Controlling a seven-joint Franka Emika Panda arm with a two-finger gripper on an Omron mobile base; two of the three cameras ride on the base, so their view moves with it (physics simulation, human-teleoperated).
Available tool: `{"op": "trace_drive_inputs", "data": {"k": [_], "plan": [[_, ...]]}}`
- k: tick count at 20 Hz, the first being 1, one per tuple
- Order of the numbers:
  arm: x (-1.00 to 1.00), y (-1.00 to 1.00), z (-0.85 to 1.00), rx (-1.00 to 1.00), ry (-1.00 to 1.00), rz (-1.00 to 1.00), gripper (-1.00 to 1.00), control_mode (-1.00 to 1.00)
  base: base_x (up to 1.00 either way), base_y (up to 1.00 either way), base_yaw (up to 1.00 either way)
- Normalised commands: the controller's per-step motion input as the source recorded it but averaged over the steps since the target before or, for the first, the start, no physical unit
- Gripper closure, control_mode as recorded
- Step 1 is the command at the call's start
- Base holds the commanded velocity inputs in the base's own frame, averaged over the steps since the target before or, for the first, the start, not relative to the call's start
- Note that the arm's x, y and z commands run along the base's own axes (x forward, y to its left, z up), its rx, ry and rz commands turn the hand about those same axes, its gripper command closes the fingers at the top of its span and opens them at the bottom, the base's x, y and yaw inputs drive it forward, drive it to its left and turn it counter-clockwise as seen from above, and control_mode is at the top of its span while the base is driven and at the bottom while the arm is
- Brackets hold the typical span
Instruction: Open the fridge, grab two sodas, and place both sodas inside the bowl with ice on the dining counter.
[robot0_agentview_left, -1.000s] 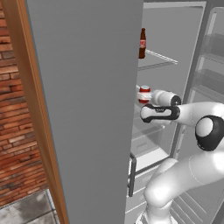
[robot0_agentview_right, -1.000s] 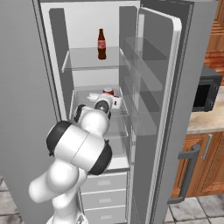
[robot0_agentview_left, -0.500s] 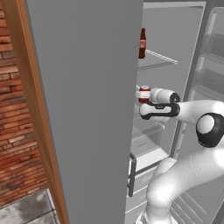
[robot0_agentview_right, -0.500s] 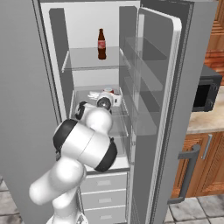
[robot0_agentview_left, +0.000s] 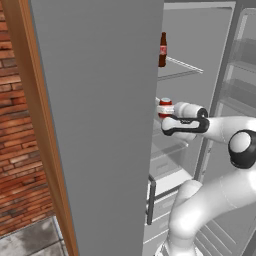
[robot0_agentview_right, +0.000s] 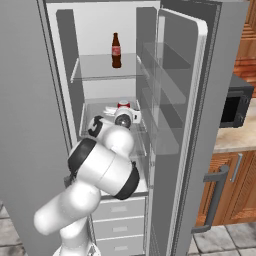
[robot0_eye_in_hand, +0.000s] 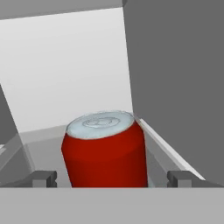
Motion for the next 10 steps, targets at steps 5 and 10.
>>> {"op": "trace_drive_inputs", "data": {"k": [5,10], "plan": [[0.14,0.0,-0.02,0.0,0.0,0.0,-1.0,-1.0,0.0,0.0,0.0],[0.12,0.0,0.0,0.0,0.0,0.01,-1.0,-1.0,0.0,0.0,0.0]]}}
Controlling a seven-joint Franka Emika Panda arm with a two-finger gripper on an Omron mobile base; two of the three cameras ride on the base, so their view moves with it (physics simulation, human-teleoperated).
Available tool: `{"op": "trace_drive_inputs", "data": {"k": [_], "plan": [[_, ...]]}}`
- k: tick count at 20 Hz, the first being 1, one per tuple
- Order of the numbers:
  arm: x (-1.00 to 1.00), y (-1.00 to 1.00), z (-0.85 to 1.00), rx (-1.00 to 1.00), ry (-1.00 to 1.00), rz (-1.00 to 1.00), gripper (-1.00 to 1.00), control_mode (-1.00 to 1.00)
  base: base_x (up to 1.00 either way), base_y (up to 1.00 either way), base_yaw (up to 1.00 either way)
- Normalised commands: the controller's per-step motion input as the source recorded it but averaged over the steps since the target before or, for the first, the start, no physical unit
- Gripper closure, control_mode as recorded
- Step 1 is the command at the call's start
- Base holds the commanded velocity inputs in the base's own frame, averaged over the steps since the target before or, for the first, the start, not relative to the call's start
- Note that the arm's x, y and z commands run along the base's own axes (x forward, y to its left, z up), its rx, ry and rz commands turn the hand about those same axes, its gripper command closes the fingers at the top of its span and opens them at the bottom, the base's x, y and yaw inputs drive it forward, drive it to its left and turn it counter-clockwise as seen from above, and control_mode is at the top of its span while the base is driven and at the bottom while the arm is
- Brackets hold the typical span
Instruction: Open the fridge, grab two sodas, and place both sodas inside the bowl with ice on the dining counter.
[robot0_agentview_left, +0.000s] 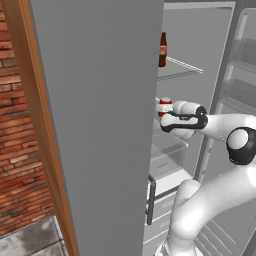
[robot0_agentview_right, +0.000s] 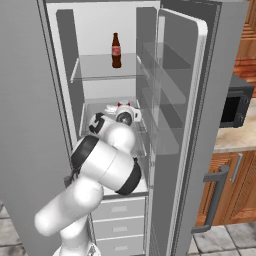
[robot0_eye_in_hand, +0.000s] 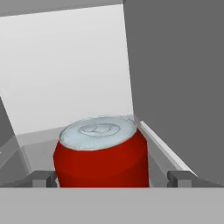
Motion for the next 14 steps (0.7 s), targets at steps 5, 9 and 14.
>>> {"op": "trace_drive_inputs", "data": {"k": [5,9,14], "plan": [[0.17,0.05,-0.13,0.0,0.0,0.02,1.0,-1.0,0.0,0.0,0.0],[0.22,0.11,-0.16,0.0,0.0,0.03,1.0,-1.0,0.0,0.0,0.0],[0.18,0.02,-0.13,0.0,0.02,0.03,1.0,-1.0,0.0,0.0,0.0]]}}
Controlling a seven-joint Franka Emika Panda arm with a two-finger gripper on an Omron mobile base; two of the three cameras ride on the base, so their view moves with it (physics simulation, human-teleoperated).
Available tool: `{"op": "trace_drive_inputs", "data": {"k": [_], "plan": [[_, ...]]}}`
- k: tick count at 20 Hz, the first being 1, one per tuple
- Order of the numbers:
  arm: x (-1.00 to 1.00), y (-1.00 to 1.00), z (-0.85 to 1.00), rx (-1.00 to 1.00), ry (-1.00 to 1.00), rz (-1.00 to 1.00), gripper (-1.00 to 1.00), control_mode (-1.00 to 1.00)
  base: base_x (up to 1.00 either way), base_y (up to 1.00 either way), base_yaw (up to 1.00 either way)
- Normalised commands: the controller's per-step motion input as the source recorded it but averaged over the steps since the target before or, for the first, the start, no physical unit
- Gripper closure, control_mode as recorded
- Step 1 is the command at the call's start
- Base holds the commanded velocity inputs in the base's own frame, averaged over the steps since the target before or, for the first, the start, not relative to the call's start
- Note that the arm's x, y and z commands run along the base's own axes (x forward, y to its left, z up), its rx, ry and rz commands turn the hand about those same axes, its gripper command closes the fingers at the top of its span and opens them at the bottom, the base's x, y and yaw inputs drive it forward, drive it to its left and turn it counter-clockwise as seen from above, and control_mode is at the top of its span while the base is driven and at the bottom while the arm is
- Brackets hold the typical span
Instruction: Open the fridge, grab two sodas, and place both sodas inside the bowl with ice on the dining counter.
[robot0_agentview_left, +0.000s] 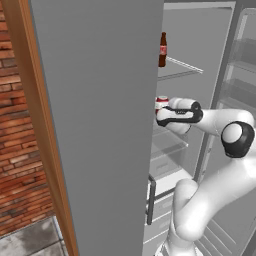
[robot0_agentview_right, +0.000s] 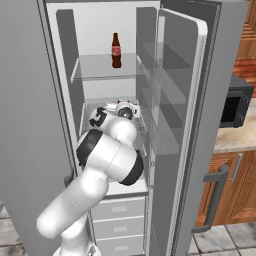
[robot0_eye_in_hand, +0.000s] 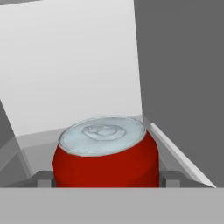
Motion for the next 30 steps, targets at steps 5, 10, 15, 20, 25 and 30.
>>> {"op": "trace_drive_inputs", "data": {"k": [5,10,15,20,25,30], "plan": [[0.02,0.0,-0.03,0.0,0.01,0.01,1.0,-1.0,0.0,0.0,0.0],[0.0,0.0,0.0,0.0,0.0,0.0,1.0,-1.0,0.0,0.0,0.0],[-0.02,0.0,0.0,0.0,0.0,0.0,1.0,-1.0,0.0,0.0,0.0],[-0.17,0.0,-0.01,0.0,-0.01,0.0,1.0,-1.0,0.0,0.0,0.0],[-0.1,0.19,0.0,0.0,0.0,0.0,1.0,-1.0,0.0,0.0,0.0],[-0.07,0.24,0.16,0.0,0.04,-0.05,1.0,-1.0,0.0,0.0,0.0]]}}
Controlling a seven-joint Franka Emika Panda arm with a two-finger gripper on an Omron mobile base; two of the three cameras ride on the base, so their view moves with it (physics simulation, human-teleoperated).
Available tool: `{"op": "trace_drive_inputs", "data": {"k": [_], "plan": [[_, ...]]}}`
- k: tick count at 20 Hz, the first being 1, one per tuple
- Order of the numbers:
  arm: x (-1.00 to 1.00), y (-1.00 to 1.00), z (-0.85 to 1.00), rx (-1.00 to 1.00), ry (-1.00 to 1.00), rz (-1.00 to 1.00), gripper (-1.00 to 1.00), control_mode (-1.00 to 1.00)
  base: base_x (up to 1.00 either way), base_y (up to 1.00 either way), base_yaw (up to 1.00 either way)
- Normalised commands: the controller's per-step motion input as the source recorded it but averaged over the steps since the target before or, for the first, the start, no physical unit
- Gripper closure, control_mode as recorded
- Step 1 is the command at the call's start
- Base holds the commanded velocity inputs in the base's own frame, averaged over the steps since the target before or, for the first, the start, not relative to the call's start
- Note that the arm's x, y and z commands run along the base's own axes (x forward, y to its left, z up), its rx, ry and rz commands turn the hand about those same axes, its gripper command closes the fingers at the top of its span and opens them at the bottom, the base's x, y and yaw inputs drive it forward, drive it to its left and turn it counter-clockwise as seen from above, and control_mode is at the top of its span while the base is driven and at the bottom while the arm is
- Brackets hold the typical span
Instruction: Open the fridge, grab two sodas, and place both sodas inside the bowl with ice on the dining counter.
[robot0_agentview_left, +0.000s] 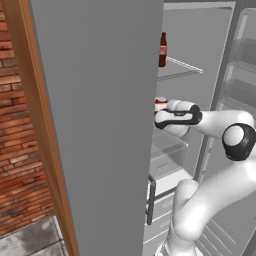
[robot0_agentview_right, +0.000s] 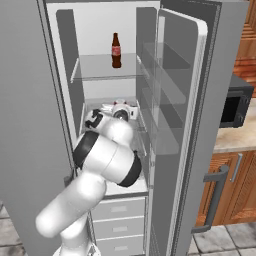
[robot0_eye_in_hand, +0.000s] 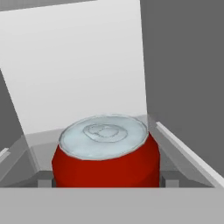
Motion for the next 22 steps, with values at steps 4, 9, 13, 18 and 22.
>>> {"op": "trace_drive_inputs", "data": {"k": [4,9,13,18,22], "plan": [[0.0,0.21,0.19,0.0,0.09,-0.08,1.0,-1.0,0.0,0.0,0.0],[-0.17,0.02,0.24,0.0,0.05,-0.09,1.0,-1.0,0.0,0.0,0.0],[-0.27,-0.08,0.36,0.01,0.04,-0.07,1.0,-1.0,0.0,0.0,0.0],[-0.33,-0.05,0.52,0.02,0.0,-0.06,1.0,-1.0,0.0,0.0,0.0],[-0.24,-0.07,0.58,0.02,0.02,-0.06,1.0,-1.0,0.0,0.0,0.0]]}}
